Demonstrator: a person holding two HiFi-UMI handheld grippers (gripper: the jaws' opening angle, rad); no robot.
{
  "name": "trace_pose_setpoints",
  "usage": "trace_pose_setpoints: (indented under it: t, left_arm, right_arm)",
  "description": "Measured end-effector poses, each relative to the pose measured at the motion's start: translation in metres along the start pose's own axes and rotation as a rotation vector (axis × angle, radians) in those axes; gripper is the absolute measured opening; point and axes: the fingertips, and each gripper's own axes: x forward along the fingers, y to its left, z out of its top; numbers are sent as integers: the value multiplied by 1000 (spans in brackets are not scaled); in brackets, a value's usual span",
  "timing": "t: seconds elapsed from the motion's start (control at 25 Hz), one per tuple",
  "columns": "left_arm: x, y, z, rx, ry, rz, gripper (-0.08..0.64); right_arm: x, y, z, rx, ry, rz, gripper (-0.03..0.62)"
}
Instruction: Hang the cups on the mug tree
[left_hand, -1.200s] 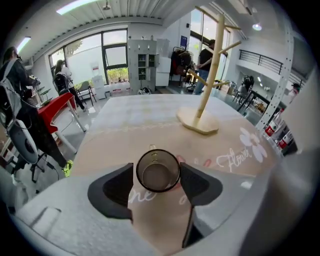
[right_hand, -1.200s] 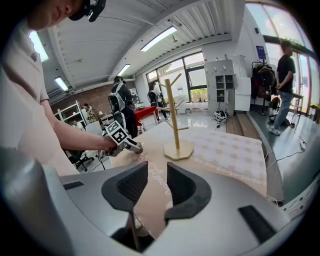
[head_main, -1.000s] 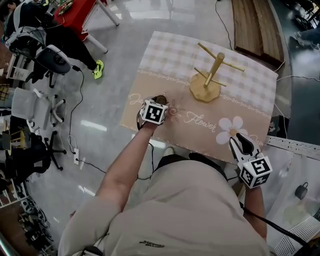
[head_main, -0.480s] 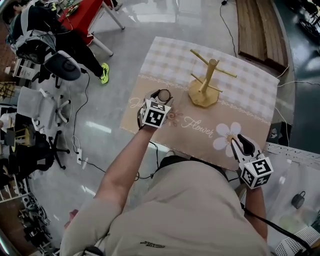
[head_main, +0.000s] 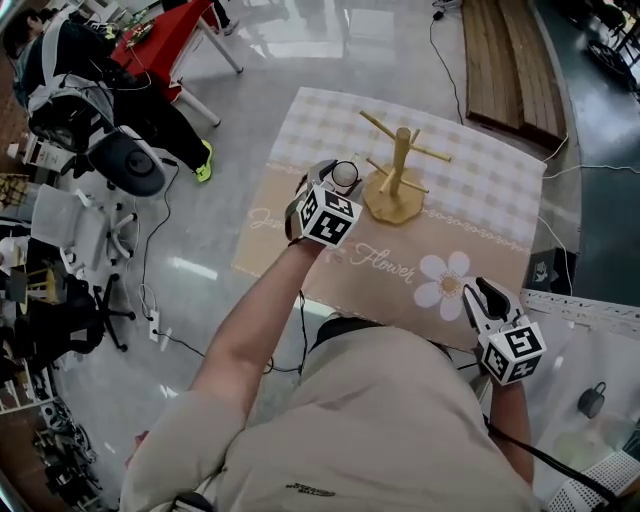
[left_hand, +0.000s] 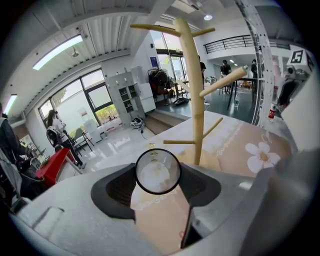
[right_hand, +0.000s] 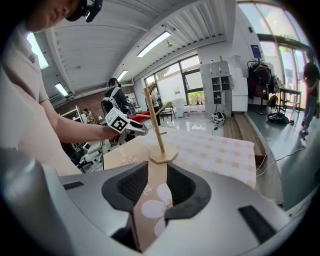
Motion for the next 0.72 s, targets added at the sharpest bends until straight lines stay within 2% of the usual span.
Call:
trace_pose_setpoints:
  t: [0.32,0.72]
  left_arm:
    - [12,-18,14,143,-8,19,268]
    - [20,-49,10,184,-10,-22,268]
  right_arm:
    - [-12,-14,-4,6,0,-26,126]
    - [-16,-20,-10,18,-2,-35,126]
